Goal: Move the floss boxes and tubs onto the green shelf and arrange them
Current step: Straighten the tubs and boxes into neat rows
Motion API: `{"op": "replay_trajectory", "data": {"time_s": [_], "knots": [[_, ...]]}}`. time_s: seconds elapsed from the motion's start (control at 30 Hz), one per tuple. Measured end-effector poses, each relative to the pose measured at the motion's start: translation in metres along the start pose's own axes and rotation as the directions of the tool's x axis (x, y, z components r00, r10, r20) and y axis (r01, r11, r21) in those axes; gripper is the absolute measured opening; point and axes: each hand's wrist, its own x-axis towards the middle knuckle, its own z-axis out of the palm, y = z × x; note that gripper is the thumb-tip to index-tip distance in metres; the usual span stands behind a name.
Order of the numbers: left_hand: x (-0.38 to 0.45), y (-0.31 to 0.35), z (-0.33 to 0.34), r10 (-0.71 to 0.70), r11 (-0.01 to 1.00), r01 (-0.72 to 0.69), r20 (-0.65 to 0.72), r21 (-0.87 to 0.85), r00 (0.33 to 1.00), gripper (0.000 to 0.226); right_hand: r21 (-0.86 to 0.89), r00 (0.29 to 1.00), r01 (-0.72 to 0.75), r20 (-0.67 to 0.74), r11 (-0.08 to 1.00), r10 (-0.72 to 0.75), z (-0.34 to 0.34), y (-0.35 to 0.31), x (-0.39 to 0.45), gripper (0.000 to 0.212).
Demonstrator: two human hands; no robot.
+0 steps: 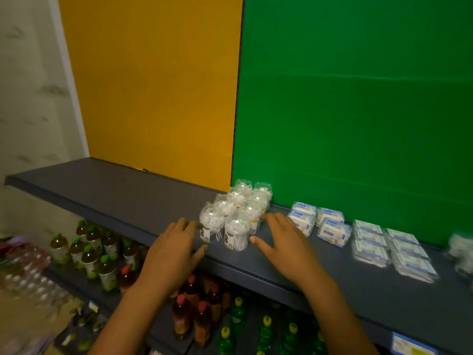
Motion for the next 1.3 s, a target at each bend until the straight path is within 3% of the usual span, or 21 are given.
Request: {"op": "replay_trajectory", "data": {"time_s": [0.3, 0.5, 0.7, 0.9, 1.03, 1.3], "knots": [[0.057, -0.024, 0.008, -0.032, 0.999, 0.032, -0.008, 0.026, 0.999, 0.044, 0.074, 0.999, 0.015, -0.043, 0.997, -0.012, 0.017, 0.007, 0.06, 0.049], [0.085, -0.04, 0.019, 0.059, 0.998, -0.059, 0.022, -0.019, 0.998, 0.042, 0.103, 0.999, 0.005, -0.033, 0.995, -0.002, 0.03, 0.004, 0.083, 0.049], [0.107, -0.07, 0.033, 0.176, 0.967, -0.166, 0.035, -0.192, 0.984, 0.046, 0.066, 0.997, -0.074, 0.009, 0.995, 0.073, 0.037, -0.013, 0.093, 0.046], [0.119, -0.085, 0.048, 0.357, 0.885, -0.303, 0.098, -0.355, 0.929, 0.059, -0.063, 0.978, -0.208, 0.014, 0.976, 0.209, 0.05, -0.041, 0.086, 0.051], [0.12, -0.093, 0.058, 0.381, 0.846, -0.332, 0.037, -0.416, 0.924, 0.052, -0.046, 0.969, -0.245, 0.003, 0.968, 0.246, 0.052, -0.046, 0.078, 0.047], [0.124, -0.085, 0.062, 0.372, 0.842, -0.319, 0.04, -0.436, 0.927, 0.048, 0.04, 0.956, -0.29, 0.05, 0.956, 0.288, 0.044, -0.05, 0.072, 0.048]]}}
